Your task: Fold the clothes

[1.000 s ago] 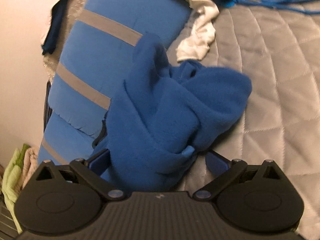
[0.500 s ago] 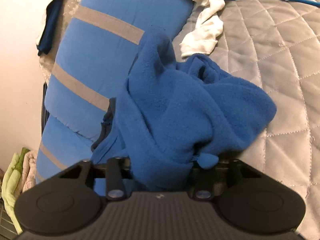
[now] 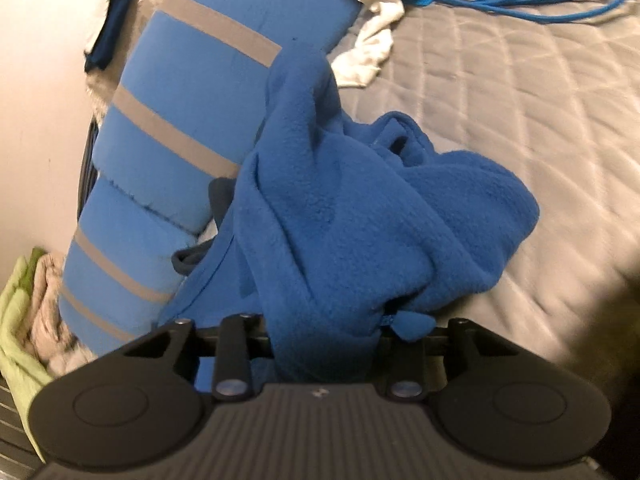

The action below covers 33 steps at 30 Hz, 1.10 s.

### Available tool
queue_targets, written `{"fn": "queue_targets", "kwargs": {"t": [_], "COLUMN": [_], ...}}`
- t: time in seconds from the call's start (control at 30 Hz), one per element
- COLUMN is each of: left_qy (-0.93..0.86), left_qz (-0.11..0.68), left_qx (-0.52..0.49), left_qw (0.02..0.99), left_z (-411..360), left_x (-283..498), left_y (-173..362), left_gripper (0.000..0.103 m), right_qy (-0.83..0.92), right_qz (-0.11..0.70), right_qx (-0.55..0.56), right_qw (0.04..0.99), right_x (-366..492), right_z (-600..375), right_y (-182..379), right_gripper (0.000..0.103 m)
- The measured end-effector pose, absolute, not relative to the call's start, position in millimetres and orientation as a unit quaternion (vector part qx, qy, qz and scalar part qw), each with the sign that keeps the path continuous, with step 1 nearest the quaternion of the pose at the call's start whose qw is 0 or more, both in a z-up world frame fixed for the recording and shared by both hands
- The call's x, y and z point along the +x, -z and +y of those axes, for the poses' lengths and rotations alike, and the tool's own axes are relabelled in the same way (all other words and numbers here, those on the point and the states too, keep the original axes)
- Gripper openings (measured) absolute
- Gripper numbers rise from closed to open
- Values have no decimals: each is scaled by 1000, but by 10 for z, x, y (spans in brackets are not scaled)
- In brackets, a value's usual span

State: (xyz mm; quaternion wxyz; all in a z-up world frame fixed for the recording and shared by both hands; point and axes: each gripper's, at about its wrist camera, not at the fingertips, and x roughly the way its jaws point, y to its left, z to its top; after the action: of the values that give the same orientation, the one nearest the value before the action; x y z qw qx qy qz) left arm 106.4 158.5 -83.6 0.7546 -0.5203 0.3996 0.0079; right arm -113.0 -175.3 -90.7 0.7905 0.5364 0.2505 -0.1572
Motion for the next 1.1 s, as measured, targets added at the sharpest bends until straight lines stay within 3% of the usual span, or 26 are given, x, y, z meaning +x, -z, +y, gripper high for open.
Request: {"fn": "queue_targets", "kwargs": {"t": [0.07, 0.1, 0.13, 0.17, 0.47, 0.67, 0.87, 1.0, 1.1], "left_qy": [-7, -4, -1, 2, 52, 158, 214, 263, 264], "left_qz": [404, 405, 407, 411, 448, 401, 315, 298, 334], "left_qx": [-515, -513, -511, -509, -423, -258, -96, 35, 111], "left_qw": [756, 757, 757, 757, 786, 865, 919, 917, 898], "left_z": [1584, 1584, 1584, 1582, 1319, 893, 520, 264, 61], "left_x": [891, 833, 789, 786, 773, 738, 1094, 1539, 1879], "left_y": [811, 800, 791, 786, 433, -167, -634, -521, -248], "left_gripper": [23, 23, 24, 27, 58, 61, 66, 67, 66], "right_qy": [160, 161, 160, 158, 61, -50, -32, -9, 11], "right_qz": [259, 264, 270, 277, 332, 260, 158, 125, 118], "right_qx": [541, 546, 546, 543, 442, 306, 208, 219, 258], "right_qw": [784, 778, 777, 777, 831, 914, 965, 968, 959], "right_x": [-1228, -1252, -1256, -1257, -1334, -1299, -824, -397, -183], "right_z": [-1721, -1724, -1729, -1730, -1386, -1024, -1137, -1427, -1622], "right_y": [904, 913, 912, 906, 501, -152, -465, -375, -189], "right_gripper": [44, 59, 67, 83, 102, 103, 103, 103, 103]}}
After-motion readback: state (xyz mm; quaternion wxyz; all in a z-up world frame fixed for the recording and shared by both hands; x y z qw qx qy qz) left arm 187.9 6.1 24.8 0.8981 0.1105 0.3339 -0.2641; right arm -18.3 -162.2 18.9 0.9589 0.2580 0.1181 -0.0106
